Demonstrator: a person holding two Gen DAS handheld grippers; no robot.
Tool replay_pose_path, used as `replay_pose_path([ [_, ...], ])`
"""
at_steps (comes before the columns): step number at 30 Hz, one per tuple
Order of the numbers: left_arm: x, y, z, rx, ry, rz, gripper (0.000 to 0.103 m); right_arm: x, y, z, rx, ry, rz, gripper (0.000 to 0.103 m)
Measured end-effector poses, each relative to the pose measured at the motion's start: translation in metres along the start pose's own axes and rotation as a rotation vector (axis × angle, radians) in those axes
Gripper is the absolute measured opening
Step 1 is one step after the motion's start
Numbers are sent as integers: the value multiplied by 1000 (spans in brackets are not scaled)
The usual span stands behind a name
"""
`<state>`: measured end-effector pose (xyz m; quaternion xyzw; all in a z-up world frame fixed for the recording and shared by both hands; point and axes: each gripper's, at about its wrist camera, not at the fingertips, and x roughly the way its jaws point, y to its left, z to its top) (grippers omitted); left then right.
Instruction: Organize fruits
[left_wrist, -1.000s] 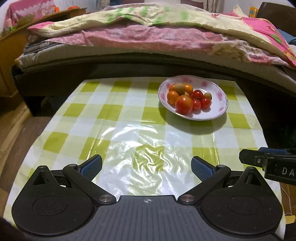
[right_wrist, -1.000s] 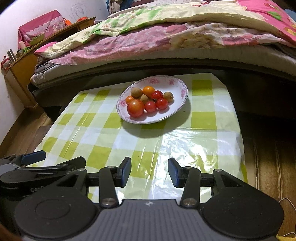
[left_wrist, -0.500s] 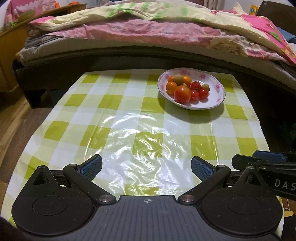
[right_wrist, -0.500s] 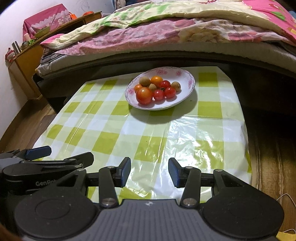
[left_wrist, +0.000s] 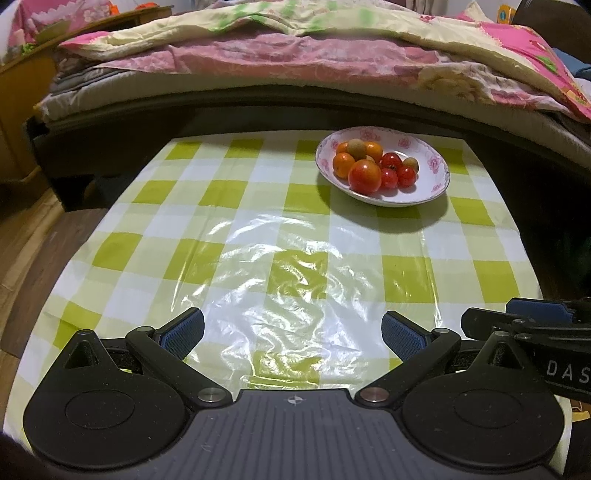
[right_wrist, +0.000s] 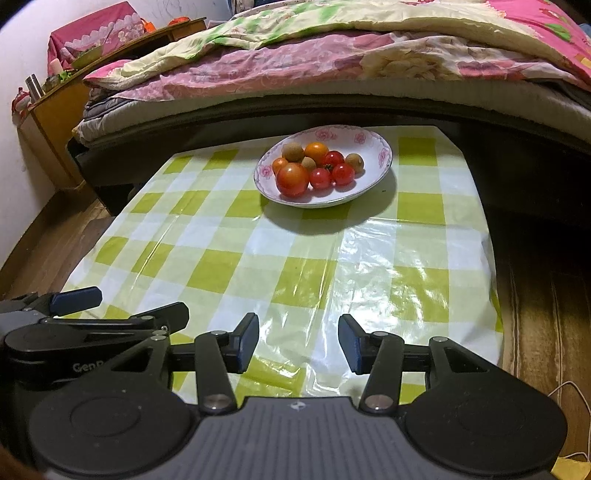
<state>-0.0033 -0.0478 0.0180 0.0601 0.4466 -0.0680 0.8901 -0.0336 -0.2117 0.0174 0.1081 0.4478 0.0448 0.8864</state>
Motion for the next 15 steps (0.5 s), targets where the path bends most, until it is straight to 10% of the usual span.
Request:
replay_pose_path([
  [15, -1, 1, -6, 8, 8, 13, 103, 1, 5, -7, -15, 19, -2, 49],
])
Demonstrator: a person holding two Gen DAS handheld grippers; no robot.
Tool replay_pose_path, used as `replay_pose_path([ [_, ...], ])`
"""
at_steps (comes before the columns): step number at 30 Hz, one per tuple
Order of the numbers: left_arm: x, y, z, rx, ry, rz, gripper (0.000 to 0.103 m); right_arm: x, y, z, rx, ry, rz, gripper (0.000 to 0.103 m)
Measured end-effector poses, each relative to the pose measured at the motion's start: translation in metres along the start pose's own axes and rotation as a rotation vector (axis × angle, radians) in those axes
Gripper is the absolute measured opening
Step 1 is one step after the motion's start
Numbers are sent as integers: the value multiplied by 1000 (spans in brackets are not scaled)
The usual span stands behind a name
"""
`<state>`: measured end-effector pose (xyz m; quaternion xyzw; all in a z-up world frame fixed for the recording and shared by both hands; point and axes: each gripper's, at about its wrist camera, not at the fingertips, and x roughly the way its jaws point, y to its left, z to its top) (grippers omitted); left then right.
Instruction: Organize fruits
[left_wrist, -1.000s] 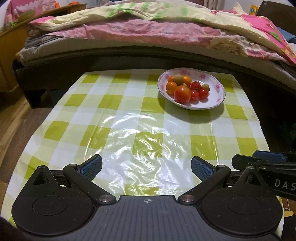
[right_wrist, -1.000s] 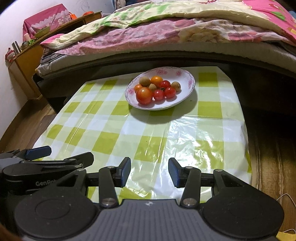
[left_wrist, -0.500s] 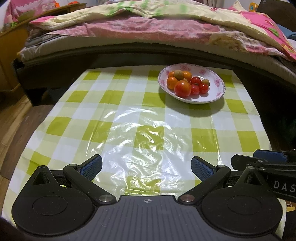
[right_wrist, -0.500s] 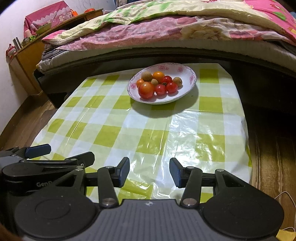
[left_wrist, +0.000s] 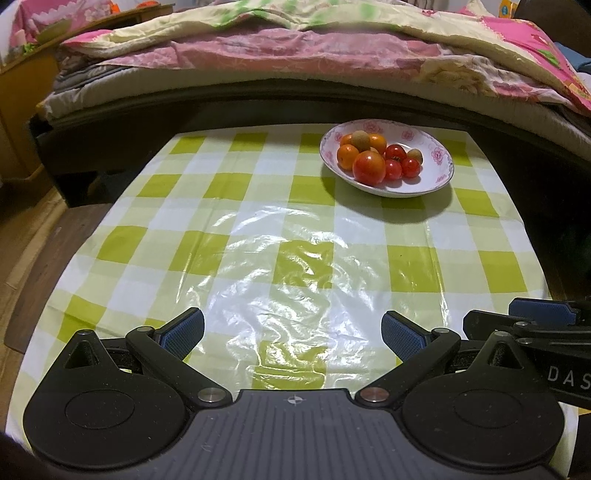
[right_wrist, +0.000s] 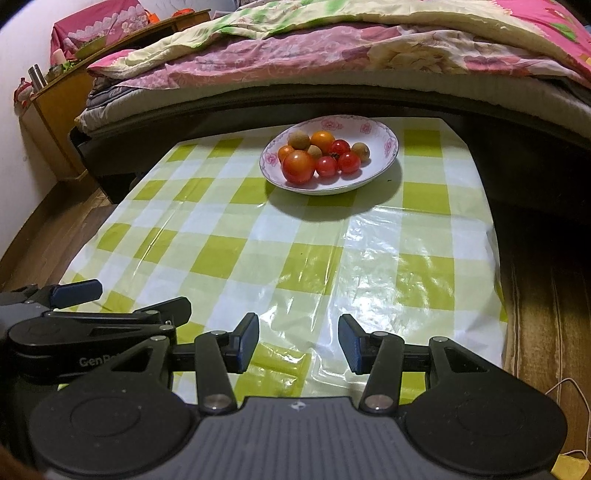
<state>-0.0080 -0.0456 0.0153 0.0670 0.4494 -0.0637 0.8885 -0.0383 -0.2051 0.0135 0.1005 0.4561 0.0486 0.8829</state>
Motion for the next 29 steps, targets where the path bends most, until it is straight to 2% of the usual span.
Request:
replay_pose_path([
  [29, -1, 3, 0, 1, -11, 6, 103, 1, 3, -2, -9, 5, 11, 49],
])
